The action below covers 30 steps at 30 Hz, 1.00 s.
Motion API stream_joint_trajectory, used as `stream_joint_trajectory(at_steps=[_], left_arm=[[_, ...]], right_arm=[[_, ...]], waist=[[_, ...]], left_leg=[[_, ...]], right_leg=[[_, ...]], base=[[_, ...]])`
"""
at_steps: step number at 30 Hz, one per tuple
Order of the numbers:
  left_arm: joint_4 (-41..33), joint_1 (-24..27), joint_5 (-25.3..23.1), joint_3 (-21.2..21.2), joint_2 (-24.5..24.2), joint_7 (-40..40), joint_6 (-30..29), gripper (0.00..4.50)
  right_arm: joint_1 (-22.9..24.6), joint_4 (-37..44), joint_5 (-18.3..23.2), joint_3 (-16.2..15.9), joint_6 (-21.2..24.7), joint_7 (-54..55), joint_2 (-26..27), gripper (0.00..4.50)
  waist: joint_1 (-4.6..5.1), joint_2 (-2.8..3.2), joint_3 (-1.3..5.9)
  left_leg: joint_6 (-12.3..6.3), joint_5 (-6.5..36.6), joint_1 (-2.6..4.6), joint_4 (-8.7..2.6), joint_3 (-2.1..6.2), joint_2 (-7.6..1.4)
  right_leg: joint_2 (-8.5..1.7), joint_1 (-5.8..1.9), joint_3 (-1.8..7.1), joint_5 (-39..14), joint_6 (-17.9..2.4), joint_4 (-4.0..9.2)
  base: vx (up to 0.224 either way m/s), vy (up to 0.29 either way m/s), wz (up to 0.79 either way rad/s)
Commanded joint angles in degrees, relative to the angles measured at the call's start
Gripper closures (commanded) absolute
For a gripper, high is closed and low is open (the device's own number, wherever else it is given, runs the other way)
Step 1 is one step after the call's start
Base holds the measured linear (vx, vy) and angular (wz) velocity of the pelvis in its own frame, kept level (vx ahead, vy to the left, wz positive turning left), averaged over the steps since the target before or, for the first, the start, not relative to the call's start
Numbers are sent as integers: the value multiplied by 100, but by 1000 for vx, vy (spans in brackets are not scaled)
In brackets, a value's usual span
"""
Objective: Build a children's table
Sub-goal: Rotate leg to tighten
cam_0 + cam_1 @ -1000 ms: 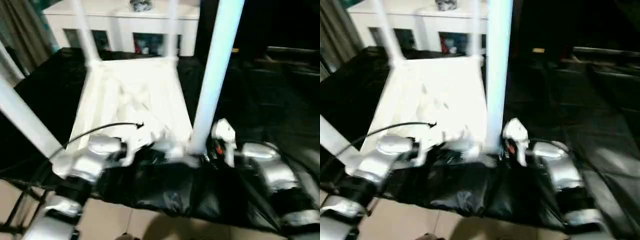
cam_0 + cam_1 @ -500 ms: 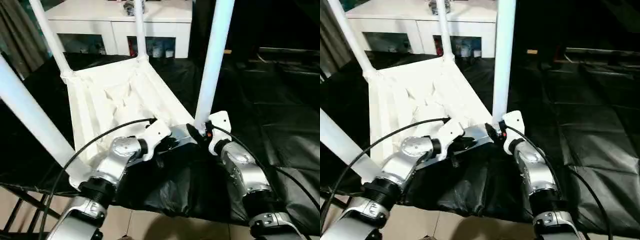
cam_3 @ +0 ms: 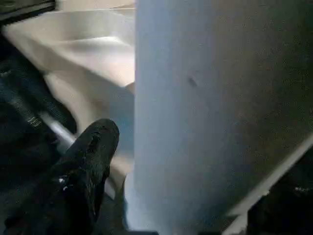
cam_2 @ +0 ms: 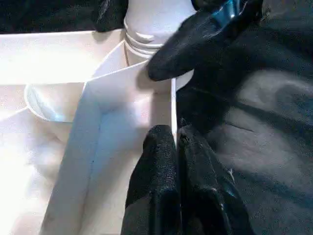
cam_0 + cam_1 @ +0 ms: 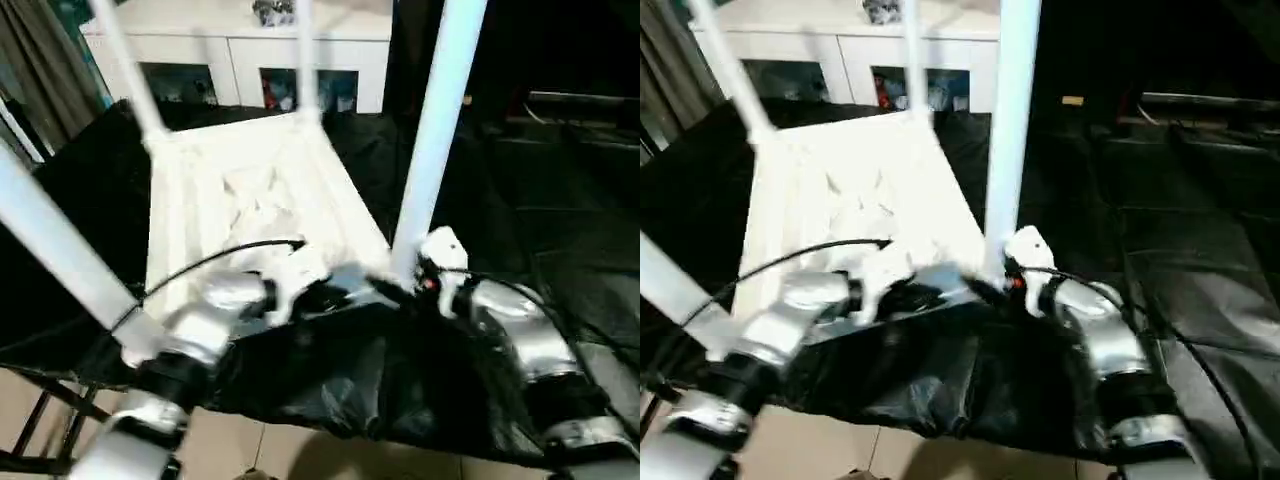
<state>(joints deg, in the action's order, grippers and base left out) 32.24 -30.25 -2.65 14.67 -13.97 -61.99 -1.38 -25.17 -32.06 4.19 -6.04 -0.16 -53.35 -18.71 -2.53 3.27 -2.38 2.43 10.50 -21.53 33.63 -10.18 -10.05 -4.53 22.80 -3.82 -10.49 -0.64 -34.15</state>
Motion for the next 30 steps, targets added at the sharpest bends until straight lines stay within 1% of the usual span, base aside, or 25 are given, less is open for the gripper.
stream_joint_trajectory(at_steps=[1,3,4,5,6,7,10,11,12,13,14,15,16,21,24,26,27,28,29,30], left_arm=[[-144,34,167,45,-68,-394,133,450],[-95,3,236,14,-186,-560,147,450],[-44,-28,273,4,-265,-651,186,450],[-44,-28,273,4,-265,-651,186,450],[-11,-50,312,1,-326,-750,199,450],[-9,-53,325,1,-338,-781,192,450],[29,-79,423,-7,-392,-1010,166,450],[43,-88,438,-5,-403,-1044,167,450],[43,-88,438,-5,-403,-1044,167,450],[54,-99,447,3,-415,-1084,156,450],[71,-111,450,9,-426,-1117,157,450],[86,-121,450,12,-431,-1137,160,450],[86,-121,450,12,-431,-1137,160,450],[152,-152,470,22,-446,-1200,185,450],[206,-151,340,-25,-316,-798,247,450],[230,-160,288,-35,-265,-640,233,450],[248,-172,237,-50,-168,-416,220,450],[254,-175,223,-55,-141,-354,217,450],[258,-192,189,-73,68,-29,147,450],[274,-216,147,-72,266,269,94,450]], right_arm=[[30,73,82,-221,100,-520,-81,76],[25,103,151,-313,152,-937,-196,76],[17,121,206,-382,200,-1250,-278,92],[17,121,206,-382,200,-1250,-278,92],[6,140,255,-441,267,-1504,-343,102],[4,145,266,-454,290,-1556,-355,102],[-15,168,300,-548,400,-1918,-425,133],[-19,169,319,-576,424,-1991,-445,143],[-19,169,319,-576,424,-1991,-445,143],[-22,167,333,-600,441,-2052,-461,146],[-26,164,348,-622,462,-2114,-479,166],[-32,157,357,-633,472,-2148,-490,166],[-32,157,357,-633,472,-2148,-490,177],[25,251,439,-612,587,-2237,-480,184],[109,216,439,-340,439,-1536,-191,185],[95,155,423,-246,465,-1214,-83,185],[86,78,374,-154,417,-821,46,185],[84,56,361,-128,403,-711,83,185],[84,-38,210,-46,389,-59,273,185],[106,-73,100,9,386,446,445,186]], waist=[[-29,-97,357],[-50,-112,356],[-63,-110,352],[-78,-112,350],[-92,-99,352],[-102,-109,352],[-130,-106,354],[-134,-107,356],[-133,-115,352],[-137,-102,355],[-138,-105,357],[-139,-109,355],[-143,-114,358],[-150,-118,362],[-151,-120,357],[-142,-115,344],[-124,-115,320],[-96,-112,299],[-81,-116,287],[-55,-120,275]], left_leg=[[-731,899,27,-335,74,-314],[-743,953,36,-334,67,-319],[-741,984,38,-329,63,-314],[-739,985,40,-332,67,-319],[-718,961,42,-335,67,-332],[-698,968,45,-338,70,-330],[-678,939,51,-335,68,-334],[-674,929,51,-334,68,-334],[-672,918,46,-336,70,-332],[-663,912,52,-337,73,-336],[-661,901,55,-333,71,-335],[-655,903,48,-333,71,-332],[-646,900,51,-330,70,-331],[-665,847,45,-324,70,-327],[-657,850,44,-326,71,-331],[-585,942,43,-339,74,-319],[-501,1141,52,-360,78,-325],[-377,1365,68,-379,85,-319],[-324,1485,72,-389,90,-309],[-194,1622,92,-408,105,-307]], right_leg=[[-384,-299,235,-674,-1490,352],[-386,-296,232,-769,-1502,356],[-381,-291,227,-818,-1512,355],[-390,-299,231,-840,-1506,359],[-391,-282,236,-822,-1512,351],[-388,-288,232,-822,-1520,348],[-395,-284,238,-755,-1549,335],[-393,-285,238,-735,-1554,334],[-394,-290,236,-732,-1558,334],[-396,-287,236,-731,-1559,331],[-394,-286,235,-705,-1569,331],[-399,-291,237,-709,-1568,331],[-403,-293,237,-720,-1562,333],[-397,-298,234,-675,-1565,323],[-403,-288,235,-736,-1537,334],[-401,-286,232,-935,-1491,353],[-401,-272,234,-1231,-1438,385],[-408,-257,237,-1612,-1351,422],[-408,-259,235,-1815,-1295,442],[-414,-241,239,-2117,-1193,472]], base=[[0,0,0],[0,0,0],[0,0,0],[0,0,0],[0,0,0],[0,0,0],[0,0,0],[0,0,0],[0,0,0],[0,0,0],[0,0,0],[0,0,0],[0,0,0],[0,0,0],[0,0,0],[0,0,0],[0,0,0],[0,0,0],[0,0,0],[0,0,0]])
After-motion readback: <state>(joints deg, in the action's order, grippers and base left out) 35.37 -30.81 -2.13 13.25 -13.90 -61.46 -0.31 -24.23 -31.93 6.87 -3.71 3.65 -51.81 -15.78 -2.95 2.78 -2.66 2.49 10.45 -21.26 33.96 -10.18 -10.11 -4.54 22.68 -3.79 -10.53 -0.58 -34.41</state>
